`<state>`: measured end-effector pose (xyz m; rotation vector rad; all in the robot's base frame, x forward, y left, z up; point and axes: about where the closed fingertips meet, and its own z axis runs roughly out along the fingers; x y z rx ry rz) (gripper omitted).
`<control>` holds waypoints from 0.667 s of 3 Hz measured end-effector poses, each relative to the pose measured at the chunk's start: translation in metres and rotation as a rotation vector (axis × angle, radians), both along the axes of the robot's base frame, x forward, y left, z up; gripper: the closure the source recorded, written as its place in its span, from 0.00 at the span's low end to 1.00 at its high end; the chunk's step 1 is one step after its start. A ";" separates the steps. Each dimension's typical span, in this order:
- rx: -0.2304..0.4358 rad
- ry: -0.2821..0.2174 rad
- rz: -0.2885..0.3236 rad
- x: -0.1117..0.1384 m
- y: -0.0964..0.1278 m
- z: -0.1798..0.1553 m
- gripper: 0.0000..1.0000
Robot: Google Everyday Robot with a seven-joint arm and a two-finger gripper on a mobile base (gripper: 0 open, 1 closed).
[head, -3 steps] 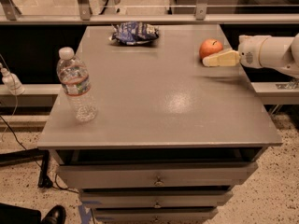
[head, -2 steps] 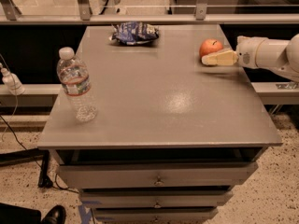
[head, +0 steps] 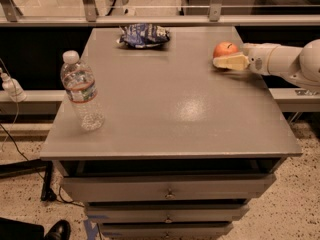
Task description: Move apple near blue chip bag
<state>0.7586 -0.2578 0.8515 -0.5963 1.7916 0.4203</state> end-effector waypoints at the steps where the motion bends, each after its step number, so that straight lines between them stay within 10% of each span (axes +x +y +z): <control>1: 0.015 -0.017 0.019 -0.003 0.006 0.009 0.41; 2: 0.026 -0.049 0.028 -0.007 0.008 0.028 0.65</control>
Offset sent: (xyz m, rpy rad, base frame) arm -0.0148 0.0028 0.0531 0.0370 -0.0895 0.0290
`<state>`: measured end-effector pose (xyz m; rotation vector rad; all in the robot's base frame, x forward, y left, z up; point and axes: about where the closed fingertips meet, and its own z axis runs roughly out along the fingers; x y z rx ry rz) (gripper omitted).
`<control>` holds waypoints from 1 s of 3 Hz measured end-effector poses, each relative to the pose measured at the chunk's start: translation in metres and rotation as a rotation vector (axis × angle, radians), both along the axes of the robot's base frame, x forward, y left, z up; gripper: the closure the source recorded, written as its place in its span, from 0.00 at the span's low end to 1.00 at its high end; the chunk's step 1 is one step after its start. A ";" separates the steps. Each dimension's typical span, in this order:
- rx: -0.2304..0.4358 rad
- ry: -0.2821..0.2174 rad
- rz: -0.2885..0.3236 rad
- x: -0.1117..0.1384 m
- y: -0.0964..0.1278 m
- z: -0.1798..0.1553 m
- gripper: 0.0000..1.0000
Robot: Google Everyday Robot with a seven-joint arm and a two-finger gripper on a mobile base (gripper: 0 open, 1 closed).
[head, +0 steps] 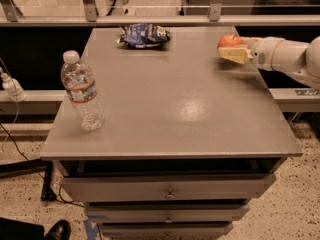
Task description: Move apple near blue chip bag
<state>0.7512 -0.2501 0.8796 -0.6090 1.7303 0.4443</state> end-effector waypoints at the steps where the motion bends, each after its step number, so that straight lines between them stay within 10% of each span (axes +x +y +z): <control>1: 0.012 -0.039 0.012 -0.009 0.006 0.026 0.88; 3: 0.013 -0.037 0.017 -0.008 0.009 0.025 1.00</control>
Offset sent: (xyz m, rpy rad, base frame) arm -0.0077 0.0051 0.0221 0.0104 -0.0337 0.0106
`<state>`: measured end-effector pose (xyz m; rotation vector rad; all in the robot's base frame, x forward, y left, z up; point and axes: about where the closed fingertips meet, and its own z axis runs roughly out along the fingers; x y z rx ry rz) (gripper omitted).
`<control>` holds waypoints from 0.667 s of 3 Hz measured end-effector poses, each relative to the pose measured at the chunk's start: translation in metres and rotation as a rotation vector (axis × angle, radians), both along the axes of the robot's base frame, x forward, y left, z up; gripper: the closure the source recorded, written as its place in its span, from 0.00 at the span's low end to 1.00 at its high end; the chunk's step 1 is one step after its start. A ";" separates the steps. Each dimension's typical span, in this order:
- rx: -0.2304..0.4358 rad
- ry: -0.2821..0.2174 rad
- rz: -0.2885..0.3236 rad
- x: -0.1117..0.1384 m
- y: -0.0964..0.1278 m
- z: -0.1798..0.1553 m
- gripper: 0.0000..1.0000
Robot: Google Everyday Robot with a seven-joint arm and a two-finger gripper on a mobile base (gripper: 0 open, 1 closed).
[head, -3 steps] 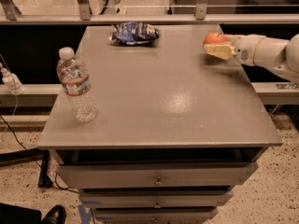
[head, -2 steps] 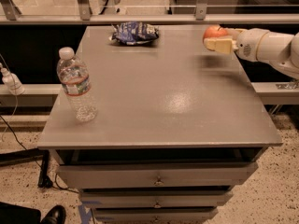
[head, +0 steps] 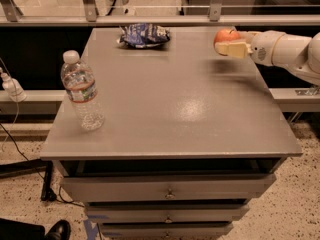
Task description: Move apple near blue chip bag
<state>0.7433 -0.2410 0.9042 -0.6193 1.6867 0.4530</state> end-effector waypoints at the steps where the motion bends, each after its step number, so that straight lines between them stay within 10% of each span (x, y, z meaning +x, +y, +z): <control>1: 0.000 -0.019 0.045 0.010 0.029 -0.007 1.00; 2: 0.004 -0.043 0.112 0.028 0.070 -0.015 1.00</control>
Offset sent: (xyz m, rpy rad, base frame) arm 0.0523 0.1196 -0.0230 0.0086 -0.0780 0.1933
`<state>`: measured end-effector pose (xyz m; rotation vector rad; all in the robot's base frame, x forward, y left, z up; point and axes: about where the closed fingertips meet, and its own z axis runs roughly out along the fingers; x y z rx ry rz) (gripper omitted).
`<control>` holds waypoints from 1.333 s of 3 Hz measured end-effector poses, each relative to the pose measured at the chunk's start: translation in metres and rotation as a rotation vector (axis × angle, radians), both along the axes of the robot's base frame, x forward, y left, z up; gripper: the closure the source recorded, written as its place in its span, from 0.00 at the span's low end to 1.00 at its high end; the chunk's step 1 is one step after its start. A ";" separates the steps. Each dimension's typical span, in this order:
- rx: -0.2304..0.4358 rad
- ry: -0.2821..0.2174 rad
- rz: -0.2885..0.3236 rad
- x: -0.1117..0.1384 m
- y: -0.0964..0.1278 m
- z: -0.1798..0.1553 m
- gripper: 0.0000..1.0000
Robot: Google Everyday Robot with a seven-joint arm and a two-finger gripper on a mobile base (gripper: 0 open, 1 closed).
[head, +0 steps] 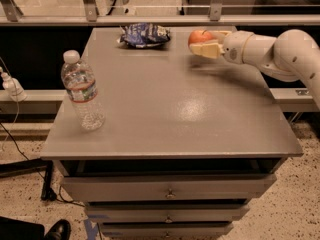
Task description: Move apple near blue chip bag
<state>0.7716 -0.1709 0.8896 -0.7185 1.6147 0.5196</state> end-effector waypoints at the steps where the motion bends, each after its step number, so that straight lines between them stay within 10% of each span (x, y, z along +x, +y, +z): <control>1: -0.003 -0.026 0.070 0.018 0.041 -0.004 1.00; 4: -0.058 -0.045 0.222 0.040 0.111 -0.022 1.00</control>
Offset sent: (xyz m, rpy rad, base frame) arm 0.0463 0.1031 -0.0109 -0.0396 -0.0682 0.1943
